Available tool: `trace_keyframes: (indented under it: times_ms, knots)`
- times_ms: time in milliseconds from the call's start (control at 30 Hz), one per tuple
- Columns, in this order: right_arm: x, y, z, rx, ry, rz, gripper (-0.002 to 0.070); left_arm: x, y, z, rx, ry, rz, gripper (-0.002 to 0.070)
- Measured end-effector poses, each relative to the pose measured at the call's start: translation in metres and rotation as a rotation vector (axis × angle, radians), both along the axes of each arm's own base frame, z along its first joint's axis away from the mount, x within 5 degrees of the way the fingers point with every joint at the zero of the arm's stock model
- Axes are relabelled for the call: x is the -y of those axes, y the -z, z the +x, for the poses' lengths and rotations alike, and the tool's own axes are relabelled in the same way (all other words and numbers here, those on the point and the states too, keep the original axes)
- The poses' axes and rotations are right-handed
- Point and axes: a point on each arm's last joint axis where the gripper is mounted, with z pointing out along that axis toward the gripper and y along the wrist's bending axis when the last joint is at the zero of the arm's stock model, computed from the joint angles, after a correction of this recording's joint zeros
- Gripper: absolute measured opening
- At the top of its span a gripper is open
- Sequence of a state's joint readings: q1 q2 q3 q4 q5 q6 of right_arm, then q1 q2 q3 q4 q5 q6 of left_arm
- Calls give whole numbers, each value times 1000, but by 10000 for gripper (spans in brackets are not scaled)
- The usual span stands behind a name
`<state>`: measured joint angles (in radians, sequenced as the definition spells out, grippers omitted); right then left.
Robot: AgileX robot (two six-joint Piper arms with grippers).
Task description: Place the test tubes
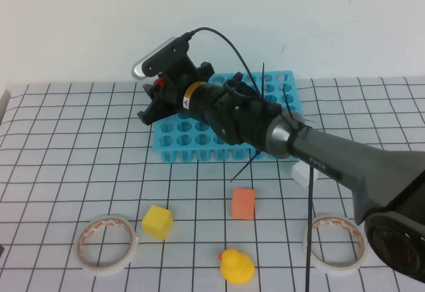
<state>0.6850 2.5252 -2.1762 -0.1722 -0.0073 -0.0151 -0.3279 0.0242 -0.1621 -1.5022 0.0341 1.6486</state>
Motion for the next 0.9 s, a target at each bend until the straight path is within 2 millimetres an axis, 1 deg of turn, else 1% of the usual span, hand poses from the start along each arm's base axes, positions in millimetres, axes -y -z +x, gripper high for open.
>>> trace_keyframes:
  times_ms: [67, 267, 333, 400, 500, 567, 600, 700, 767, 900]
  knots:
    - [0, 2, 0, -4, 1, 7, 265, 0, 0, 0, 0, 0, 0, -1]
    - [-1, 18, 2, -27, 6, 7, 265, 0, 0, 0, 0, 0, 0, -1]
    - [-1, 19, 2, -29, 6, 8, 265, 0, 0, 0, 0, 0, 0, -1]
    - [-1, 19, 2, -29, 6, 8, 302, 0, 0, 0, -2, 1, -4, -1]
    - [-1, 19, 2, -31, 7, 6, 382, 0, 0, 0, -1, 1, -3, -1]
    - [0, 15, 2, -32, 8, 5, 406, 0, 0, 0, -2, 1, -4, -1]
    - [0, 12, 2, -29, 8, 7, 411, 0, 0, 0, -2, 1, -4, -1]
    - [1, -6, 0, -4, 6, 13, 419, 0, 0, 0, -2, 1, -4, -1]
    - [4, -27, -2, 24, 5, 19, 421, 0, 0, 0, -2, 1, -4, -1]
    - [13, -76, -12, 44, 23, 12, 410, 0, 0, 0, -2, 1, -4, -1]
